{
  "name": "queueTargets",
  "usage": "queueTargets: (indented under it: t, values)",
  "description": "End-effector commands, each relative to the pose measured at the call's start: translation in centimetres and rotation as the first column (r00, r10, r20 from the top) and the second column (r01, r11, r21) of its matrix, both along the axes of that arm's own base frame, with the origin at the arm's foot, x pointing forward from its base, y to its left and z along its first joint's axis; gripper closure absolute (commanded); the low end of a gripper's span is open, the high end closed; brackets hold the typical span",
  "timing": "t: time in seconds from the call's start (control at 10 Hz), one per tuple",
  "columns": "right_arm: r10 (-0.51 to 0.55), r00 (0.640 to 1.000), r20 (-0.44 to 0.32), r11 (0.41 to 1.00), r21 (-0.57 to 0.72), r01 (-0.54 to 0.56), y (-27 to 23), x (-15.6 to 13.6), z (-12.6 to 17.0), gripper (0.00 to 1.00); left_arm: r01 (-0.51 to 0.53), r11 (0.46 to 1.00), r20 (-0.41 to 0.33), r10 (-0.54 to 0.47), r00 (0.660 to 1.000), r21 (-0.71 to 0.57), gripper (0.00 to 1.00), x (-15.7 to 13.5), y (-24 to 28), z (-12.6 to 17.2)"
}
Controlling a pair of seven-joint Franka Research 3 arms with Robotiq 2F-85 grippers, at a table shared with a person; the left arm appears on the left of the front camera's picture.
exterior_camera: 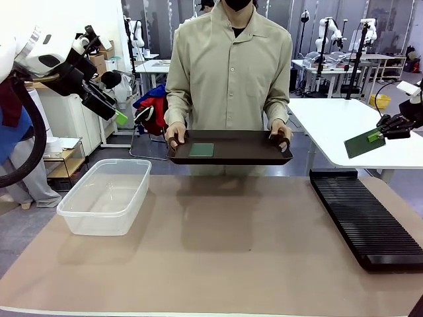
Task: Sort PCBs into racks and boxes based on the side picked up.
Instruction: If the short side of the Blank PCB is picked up, insert it into the PCB Rack ; if the long side is picked up, place it in the Organizing box.
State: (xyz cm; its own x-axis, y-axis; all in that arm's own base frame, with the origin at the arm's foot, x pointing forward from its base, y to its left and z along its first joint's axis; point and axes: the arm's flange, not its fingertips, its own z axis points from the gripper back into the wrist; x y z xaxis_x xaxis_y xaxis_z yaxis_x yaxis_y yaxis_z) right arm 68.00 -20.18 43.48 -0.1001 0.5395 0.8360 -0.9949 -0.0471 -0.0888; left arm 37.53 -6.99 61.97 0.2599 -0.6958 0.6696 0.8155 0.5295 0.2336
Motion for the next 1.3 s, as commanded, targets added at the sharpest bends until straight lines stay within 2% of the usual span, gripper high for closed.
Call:
queueTargets:
  t: [0.0, 0.3, 0.6, 0.7, 0.8, 0.9, 1.0, 1.2]
  values:
    - [0.020, 0.999, 0.050, 0.999, -0.028, -0.019, 0.7, -1.6, -2.0, 0.98, 0.016, 1.000, -0.004, -0.016, 1.000, 0.009, 0.00, 0.0, 0.2, -0.1]
    - [0.051, 0.997, 0.057, 0.998, -0.029, -0.050, 0.9, -3.2, -3.9, 0.98, 0.016, 1.000, -0.004, -0.016, 1.000, 0.009, 0.00, 0.0, 0.2, -0.1]
    - [0.071, 0.979, 0.190, 0.997, -0.002, -0.072, 1.9, -6.7, -4.9, 0.98, 0.016, 1.000, -0.004, -0.016, 1.000, 0.009, 0.00, 0.0, 0.2, -0.1]
    - [0.065, 0.980, 0.188, 0.998, 0.011, -0.068, 2.2, -7.2, -5.4, 0.98, 0.016, 1.000, -0.004, -0.016, 1.000, 0.009, 0.00, 0.0, 0.2, -0.1]
    - [0.073, 0.976, 0.204, 0.997, 0.003, -0.076, 2.4, -6.9, -5.8, 0.98, 0.016, 1.000, -0.004, -0.016, 1.000, 0.009, 0.00, 0.0, 0.2, -0.1]
    - [0.033, 0.985, 0.171, 0.999, 0.026, -0.038, 2.8, -6.3, -5.9, 0.98, 0.016, 1.000, -0.004, -0.016, 1.000, 0.009, 0.00, 0.0, 0.2, -0.1]
    - [0.083, 0.982, 0.167, 0.996, 0.004, -0.084, 1.2, -5.6, -5.0, 0.98, 0.016, 1.000, -0.004, -0.016, 1.000, 0.009, 0.00, 0.0, 0.2, -0.1]
    - [0.083, 0.982, 0.167, 0.996, 0.004, -0.084, 1.2, -5.6, -5.0, 0.98, 0.016, 1.000, -0.004, -0.016, 1.000, 0.009, 0.00, 0.0, 0.2, -0.1]
